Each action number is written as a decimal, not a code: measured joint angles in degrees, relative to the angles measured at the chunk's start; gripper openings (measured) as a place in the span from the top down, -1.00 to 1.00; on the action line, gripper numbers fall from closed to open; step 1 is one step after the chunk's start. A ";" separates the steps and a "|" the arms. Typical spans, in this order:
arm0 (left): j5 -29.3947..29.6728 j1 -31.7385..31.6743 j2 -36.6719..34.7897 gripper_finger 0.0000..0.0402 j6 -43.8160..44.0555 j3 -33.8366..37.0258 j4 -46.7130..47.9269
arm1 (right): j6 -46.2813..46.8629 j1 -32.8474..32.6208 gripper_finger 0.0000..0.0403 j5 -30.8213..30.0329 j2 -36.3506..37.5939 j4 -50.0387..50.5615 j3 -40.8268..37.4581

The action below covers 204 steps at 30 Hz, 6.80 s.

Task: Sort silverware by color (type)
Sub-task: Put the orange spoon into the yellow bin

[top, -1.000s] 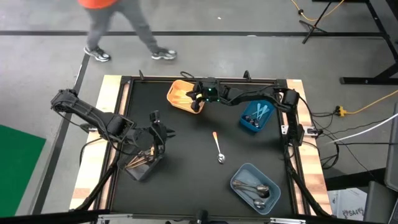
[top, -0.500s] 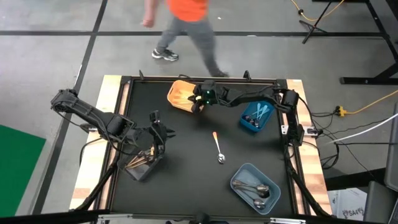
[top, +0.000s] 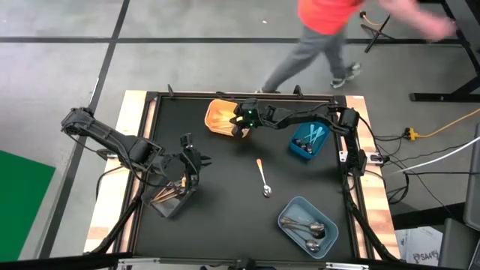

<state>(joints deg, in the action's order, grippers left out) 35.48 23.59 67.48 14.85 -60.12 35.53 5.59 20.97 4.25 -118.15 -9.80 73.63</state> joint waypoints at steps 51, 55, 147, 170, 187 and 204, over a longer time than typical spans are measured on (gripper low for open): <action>-0.02 0.00 0.00 0.70 0.02 0.00 -0.19 | 6.53 -8.71 0.56 -0.40 24.48 27.39 -0.04; -0.04 0.00 0.00 0.70 0.03 0.00 -0.22 | 13.10 -16.16 0.56 -5.51 25.28 34.51 -0.04; -0.17 0.07 0.02 0.70 -0.08 0.04 -0.35 | 50.11 -35.58 0.58 -14.28 13.64 33.40 -15.41; 3.26 -0.07 -24.49 0.70 -2.94 2.70 12.66 | 44.84 -35.60 0.99 -15.01 13.24 34.72 -14.02; 4.09 -0.07 -57.36 0.70 -7.77 39.51 -15.96 | 20.33 -30.97 1.00 -16.64 13.20 47.93 4.44; 3.81 -0.07 -65.68 0.70 -11.37 51.32 -24.17 | -4.45 -15.69 1.00 -12.36 13.38 48.57 21.35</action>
<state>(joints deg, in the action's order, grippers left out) 39.30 23.53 1.80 3.48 -8.80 11.36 1.15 5.28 -8.12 -104.77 38.76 94.98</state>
